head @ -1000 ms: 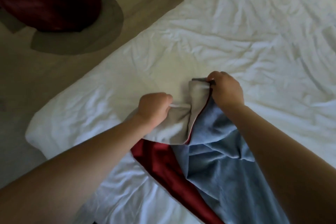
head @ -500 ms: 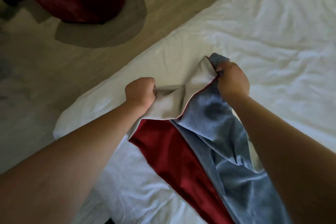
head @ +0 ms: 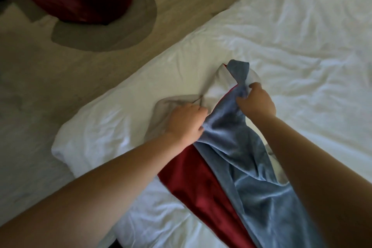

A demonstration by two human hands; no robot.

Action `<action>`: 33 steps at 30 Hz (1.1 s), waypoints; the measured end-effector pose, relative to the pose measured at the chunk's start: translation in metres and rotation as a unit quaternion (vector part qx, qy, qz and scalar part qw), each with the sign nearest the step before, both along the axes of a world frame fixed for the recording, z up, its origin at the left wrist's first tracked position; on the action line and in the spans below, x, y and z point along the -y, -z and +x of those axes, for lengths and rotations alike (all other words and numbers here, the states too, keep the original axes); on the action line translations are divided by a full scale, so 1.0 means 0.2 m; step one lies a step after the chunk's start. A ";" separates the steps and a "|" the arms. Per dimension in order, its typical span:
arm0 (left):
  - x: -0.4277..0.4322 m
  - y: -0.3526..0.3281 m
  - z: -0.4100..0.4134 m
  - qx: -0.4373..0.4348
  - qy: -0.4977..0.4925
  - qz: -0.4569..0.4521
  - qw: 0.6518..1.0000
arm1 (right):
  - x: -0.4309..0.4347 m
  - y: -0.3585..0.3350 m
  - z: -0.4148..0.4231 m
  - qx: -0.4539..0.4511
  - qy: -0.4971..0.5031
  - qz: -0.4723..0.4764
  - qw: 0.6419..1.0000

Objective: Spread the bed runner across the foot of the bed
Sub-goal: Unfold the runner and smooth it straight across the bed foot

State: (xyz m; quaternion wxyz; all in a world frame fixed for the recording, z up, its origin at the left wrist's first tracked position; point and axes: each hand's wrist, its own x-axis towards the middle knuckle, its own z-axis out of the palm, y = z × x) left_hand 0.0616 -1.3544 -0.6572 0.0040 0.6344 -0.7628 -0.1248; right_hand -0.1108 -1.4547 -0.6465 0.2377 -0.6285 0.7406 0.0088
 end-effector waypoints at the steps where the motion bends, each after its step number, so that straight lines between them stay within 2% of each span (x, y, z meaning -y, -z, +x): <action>1: 0.02 0.01 0.01 0.005 -0.008 -0.004 1.000 | -0.01 0.02 -0.01 0.021 0.019 0.026 0.999; 3: 0.05 0.01 0.05 0.012 -0.031 -0.005 0.999 | -0.04 0.06 -0.01 0.058 0.031 0.074 0.995; 5: 0.07 0.02 0.11 -0.018 -0.059 -0.007 0.998 | -0.07 0.08 0.02 0.066 0.008 0.086 0.994; 11: 0.09 0.02 0.35 -0.069 -0.133 -0.040 0.988 | -0.01 0.02 0.23 0.088 -0.067 0.030 0.993; 15: 0.10 0.01 0.52 -0.057 -0.171 -0.042 0.983 | 0.06 -0.01 0.44 0.110 -0.084 0.010 0.990; 21: 0.10 0.03 0.72 -0.017 -0.181 -0.053 0.982 | 0.11 0.04 0.66 0.092 -0.127 0.005 0.988; 28: 0.05 0.07 0.84 -0.127 -0.244 -0.067 0.959 | 0.11 0.08 0.72 0.096 -0.130 -0.018 0.987; 33: 0.02 0.06 1.08 -0.081 -0.334 -0.059 0.937 | 0.17 0.02 0.70 0.109 -0.118 -0.059 0.985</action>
